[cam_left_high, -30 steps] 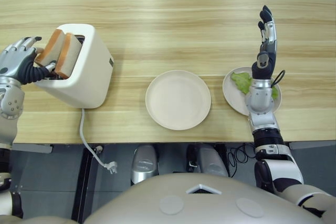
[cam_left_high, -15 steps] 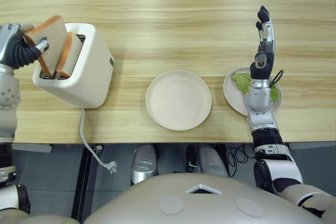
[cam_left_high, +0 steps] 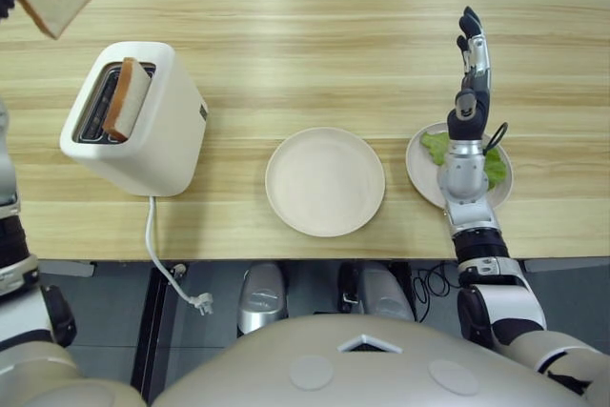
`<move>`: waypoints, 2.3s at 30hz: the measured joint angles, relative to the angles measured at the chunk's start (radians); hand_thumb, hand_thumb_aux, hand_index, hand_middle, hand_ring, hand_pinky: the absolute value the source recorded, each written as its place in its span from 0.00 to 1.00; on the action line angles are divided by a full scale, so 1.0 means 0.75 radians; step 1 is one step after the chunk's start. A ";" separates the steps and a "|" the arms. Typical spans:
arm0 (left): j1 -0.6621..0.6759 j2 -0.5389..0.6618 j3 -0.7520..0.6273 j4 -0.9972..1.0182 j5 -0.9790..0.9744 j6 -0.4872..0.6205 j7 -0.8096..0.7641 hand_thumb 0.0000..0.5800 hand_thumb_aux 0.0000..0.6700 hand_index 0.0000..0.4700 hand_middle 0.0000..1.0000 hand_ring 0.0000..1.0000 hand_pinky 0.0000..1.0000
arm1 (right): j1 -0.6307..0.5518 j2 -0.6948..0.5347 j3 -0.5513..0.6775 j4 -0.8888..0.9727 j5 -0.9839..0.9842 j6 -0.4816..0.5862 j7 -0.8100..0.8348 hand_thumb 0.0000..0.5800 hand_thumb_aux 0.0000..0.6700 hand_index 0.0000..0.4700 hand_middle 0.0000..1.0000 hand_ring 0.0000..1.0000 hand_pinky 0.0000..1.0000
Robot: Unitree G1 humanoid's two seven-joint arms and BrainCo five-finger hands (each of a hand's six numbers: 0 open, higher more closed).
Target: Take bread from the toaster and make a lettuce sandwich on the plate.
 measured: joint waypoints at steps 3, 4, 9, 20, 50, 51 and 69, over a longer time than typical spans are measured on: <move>-0.058 -0.083 -0.078 -0.118 -0.088 0.043 -0.086 1.00 1.00 0.98 1.00 1.00 1.00 | -0.002 0.007 0.000 0.001 0.001 -0.003 0.000 0.00 0.00 0.00 0.00 0.00 0.00; -0.066 -0.123 -0.110 -0.157 -0.127 0.071 -0.126 1.00 1.00 0.98 1.00 1.00 1.00 | -0.003 0.008 -0.002 0.002 0.005 -0.003 0.001 0.00 0.00 0.00 0.00 0.00 0.00; -0.046 -0.372 -0.340 -0.318 -0.318 0.196 -0.306 1.00 1.00 0.98 1.00 1.00 1.00 | -0.023 0.008 -0.012 0.016 0.051 -0.003 0.006 0.00 0.00 0.00 0.00 0.00 0.00; 0.142 -0.661 -0.662 -0.213 -0.514 0.282 -0.551 1.00 1.00 0.98 1.00 1.00 1.00 | -0.059 -0.023 -0.061 0.060 0.136 -0.003 0.039 0.00 0.00 0.00 0.00 0.00 0.00; 0.127 -0.614 -0.832 0.435 -0.250 0.055 -0.614 1.00 1.00 0.98 1.00 1.00 1.00 | 0.153 -0.530 -0.226 -0.531 0.144 0.286 0.384 0.00 0.00 0.00 0.00 0.00 0.00; 0.120 -0.614 -0.833 0.455 -0.236 0.041 -0.604 1.00 1.00 0.98 0.72 0.72 0.72 | 0.166 -0.536 -0.223 -0.542 0.132 0.291 0.396 0.00 0.00 0.00 0.00 0.00 0.00; 0.101 -0.547 -0.866 0.401 0.223 -0.148 -0.194 0.00 0.00 0.00 0.00 0.00 0.00 | 0.259 -0.721 -0.203 -0.568 -0.095 0.361 0.505 0.00 0.00 0.00 0.00 0.00 0.00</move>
